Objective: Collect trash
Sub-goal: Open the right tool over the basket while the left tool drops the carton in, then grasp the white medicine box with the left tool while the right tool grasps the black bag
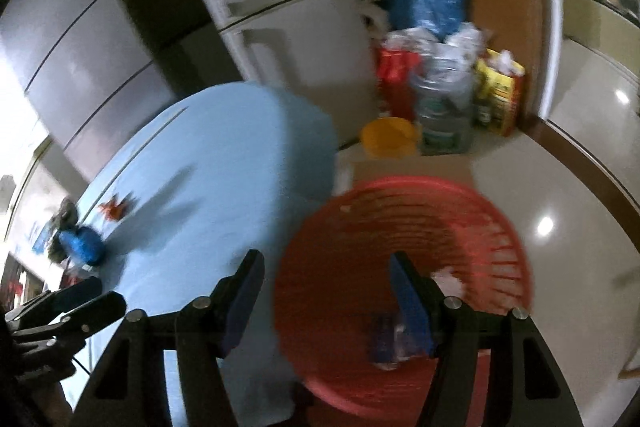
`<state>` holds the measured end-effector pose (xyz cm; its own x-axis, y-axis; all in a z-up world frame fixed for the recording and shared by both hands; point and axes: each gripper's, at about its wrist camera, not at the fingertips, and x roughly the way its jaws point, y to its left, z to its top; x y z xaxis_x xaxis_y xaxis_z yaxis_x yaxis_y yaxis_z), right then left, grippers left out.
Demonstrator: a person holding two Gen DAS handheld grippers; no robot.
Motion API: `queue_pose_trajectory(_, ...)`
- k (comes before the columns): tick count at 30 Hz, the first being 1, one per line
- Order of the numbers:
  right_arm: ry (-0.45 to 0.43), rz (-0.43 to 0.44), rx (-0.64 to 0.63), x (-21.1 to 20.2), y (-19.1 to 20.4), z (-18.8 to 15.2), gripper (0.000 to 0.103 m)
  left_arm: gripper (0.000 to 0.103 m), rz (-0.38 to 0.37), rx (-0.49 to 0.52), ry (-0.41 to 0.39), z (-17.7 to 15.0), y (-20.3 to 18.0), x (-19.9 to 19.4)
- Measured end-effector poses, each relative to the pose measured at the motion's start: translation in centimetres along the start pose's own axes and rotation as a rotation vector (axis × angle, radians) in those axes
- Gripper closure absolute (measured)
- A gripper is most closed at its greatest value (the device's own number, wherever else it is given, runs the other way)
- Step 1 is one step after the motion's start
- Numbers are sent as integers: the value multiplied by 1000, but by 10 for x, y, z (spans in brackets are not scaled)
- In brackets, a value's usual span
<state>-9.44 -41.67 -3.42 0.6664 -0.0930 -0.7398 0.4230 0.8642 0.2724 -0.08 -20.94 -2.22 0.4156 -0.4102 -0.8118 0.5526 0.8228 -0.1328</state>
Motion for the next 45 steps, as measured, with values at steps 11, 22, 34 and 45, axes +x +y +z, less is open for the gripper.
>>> queue_pose_trajectory(11, 78, 137, -211, 23, 114, -28, 34, 30, 212, -365, -64, -41, 147, -43)
queue_pose_trajectory(22, 105, 151, -244, 27, 127, -36, 34, 29, 280, -558, -99, -1, 198, -17)
queue_pose_trajectory(34, 128, 149, -225, 34, 119, -39, 34, 63, 283, -639, -84, -14, 236, -2)
queue_pose_trajectory(45, 143, 158, -253, 40, 133, -45, 34, 46, 319, -784, -69, -81, 285, -40)
